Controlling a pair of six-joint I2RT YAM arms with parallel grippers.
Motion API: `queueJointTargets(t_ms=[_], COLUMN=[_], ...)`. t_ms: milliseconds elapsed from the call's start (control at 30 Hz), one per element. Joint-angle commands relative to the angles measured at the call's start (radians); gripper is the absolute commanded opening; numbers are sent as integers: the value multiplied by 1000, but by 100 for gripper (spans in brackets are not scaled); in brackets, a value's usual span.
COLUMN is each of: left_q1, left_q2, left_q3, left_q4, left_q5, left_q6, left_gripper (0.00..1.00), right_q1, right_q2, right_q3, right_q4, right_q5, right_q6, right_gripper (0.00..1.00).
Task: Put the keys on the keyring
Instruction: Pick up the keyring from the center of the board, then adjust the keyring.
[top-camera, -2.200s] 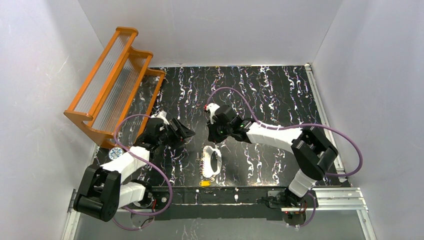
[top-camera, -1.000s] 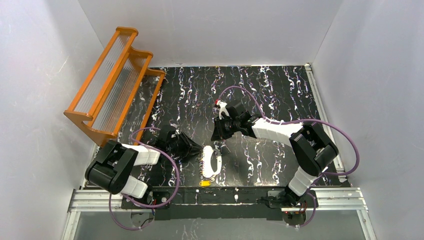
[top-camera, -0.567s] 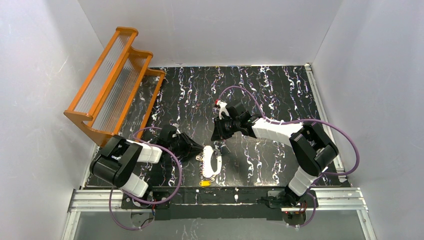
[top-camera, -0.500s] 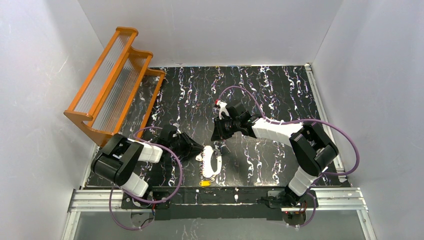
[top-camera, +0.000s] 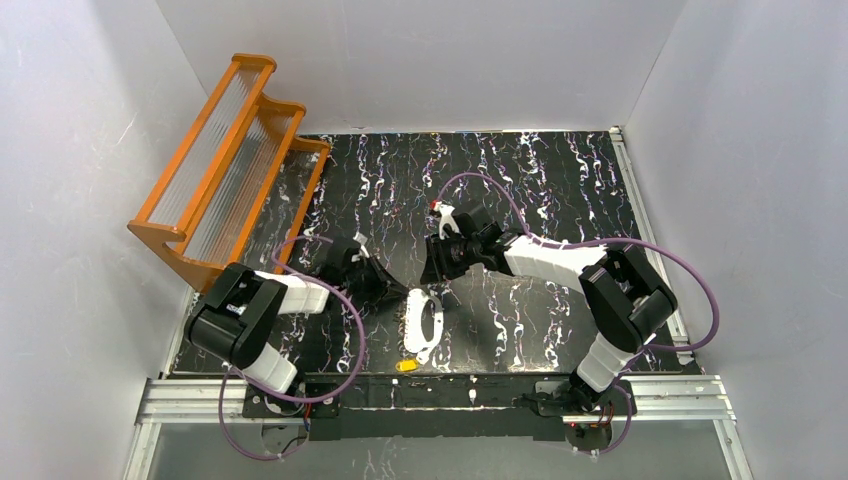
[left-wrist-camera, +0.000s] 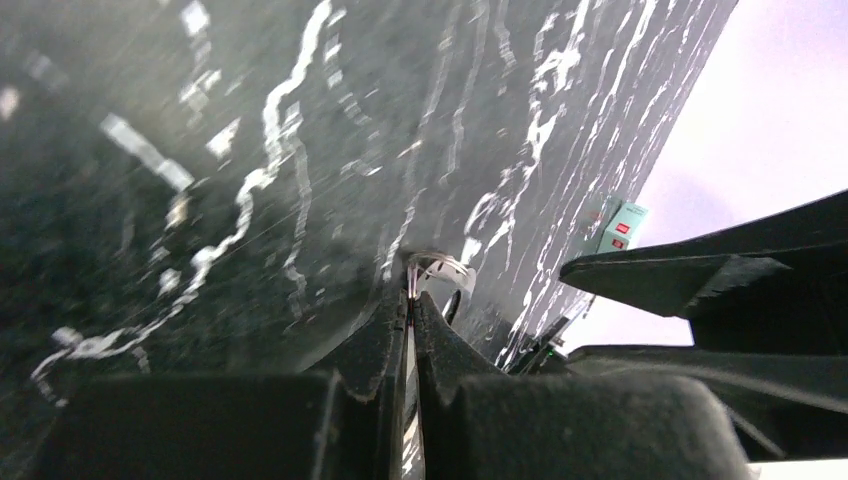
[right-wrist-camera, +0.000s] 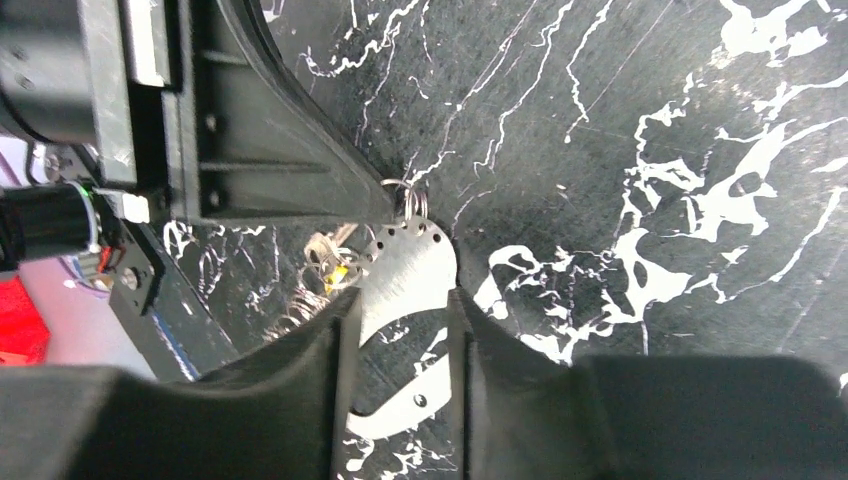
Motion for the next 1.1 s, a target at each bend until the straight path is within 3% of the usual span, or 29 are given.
queueJointTargets(t_ms=[0, 100, 433, 767, 1067], left_q1=[-5, -5, -5, -8, -46], left_q2=[-72, -99, -140, -324, -381], left_q3=[162, 267, 550, 526, 588], left_q4=[-249, -331, -448, -431, -714], left_q5=[-38, -17, 164, 230, 212], left_q6=[253, 367, 637, 1028, 1521], left_gripper=[0, 0, 0, 0, 0], right_q1=[-23, -51, -141, -142, -141], right_q2=[-69, -123, -365, -539, -528], right_q3=[40, 35, 2, -84, -119], right_q4=[-5, 9, 150, 270, 385], right_q5=[-1, -14, -157, -198, -338], right_q6=[-16, -23, -227, -466, -518], right_gripper=[53, 65, 69, 75, 72])
